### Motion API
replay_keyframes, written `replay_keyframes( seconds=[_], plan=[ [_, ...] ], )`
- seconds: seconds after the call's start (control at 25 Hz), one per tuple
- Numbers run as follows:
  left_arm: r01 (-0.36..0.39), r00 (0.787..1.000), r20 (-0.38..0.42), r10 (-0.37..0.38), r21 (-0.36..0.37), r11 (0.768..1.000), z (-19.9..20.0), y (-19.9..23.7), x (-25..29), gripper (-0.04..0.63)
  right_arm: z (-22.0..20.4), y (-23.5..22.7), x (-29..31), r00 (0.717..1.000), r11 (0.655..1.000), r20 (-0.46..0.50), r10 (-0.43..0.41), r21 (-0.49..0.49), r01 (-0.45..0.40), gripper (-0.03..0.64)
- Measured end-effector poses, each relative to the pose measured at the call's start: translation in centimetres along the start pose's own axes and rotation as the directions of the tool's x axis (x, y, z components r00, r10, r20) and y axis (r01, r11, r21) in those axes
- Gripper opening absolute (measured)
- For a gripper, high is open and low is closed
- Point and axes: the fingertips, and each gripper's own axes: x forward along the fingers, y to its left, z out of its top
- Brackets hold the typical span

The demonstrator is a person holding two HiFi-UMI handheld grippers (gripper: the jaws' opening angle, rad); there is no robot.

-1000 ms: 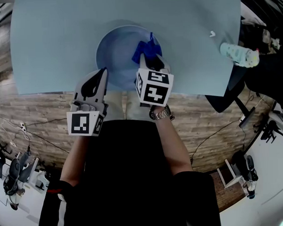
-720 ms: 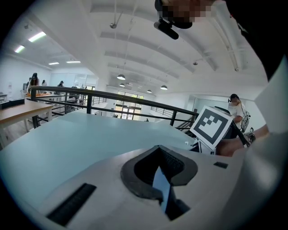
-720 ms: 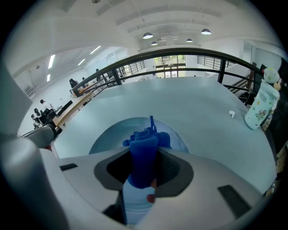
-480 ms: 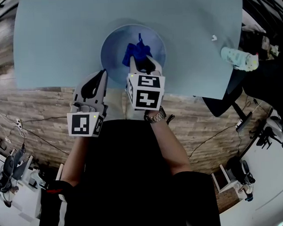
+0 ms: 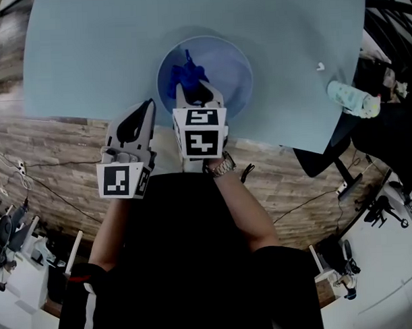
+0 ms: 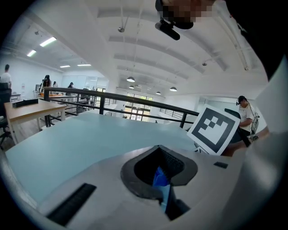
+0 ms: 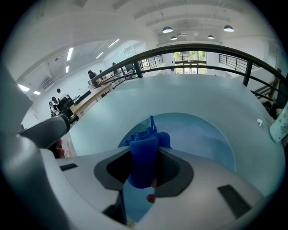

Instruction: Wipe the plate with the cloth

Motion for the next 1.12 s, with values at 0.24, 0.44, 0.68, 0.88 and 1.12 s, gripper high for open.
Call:
replay_keyframes(
  seconds=[0.24,0.44,0.68,0.88,1.12],
  plan=[
    [-0.025,1.0,-0.002,0.025,-0.011,1.0,-0.2,1.2,-0.3,0.0,-0.1,1.8,1.3,0.999,0.999,-0.025,0.034,-0.035,-0.035,0.118],
    [-0.046,0.999,-0.004,0.046,-0.018,0.999,-0.4,2.2,-0.5,0.0,-0.2,2.7,2.2,0.998,0.998,-0.045,0.046,-0.048,-0.049,0.118],
    [-0.06,0.998,-0.009,0.059,-0.024,0.998,-0.4,2.5,-0.4,0.0,-1.0,2.0,3.3,0.996,0.998,-0.08,0.039,-0.039,-0.042,0.118],
    [-0.061,0.998,-0.014,0.061,-0.023,0.998,-0.3,2.8,-0.1,0.0,-1.1,2.0,3.8,0.995,0.999,-0.093,0.042,-0.022,-0.045,0.118],
    [-0.05,0.999,-0.017,0.05,-0.019,0.999,-0.2,2.5,0.2,0.0,-1.1,2.1,3.8,0.995,0.998,-0.091,0.048,-0.027,-0.051,0.118]
  ],
)
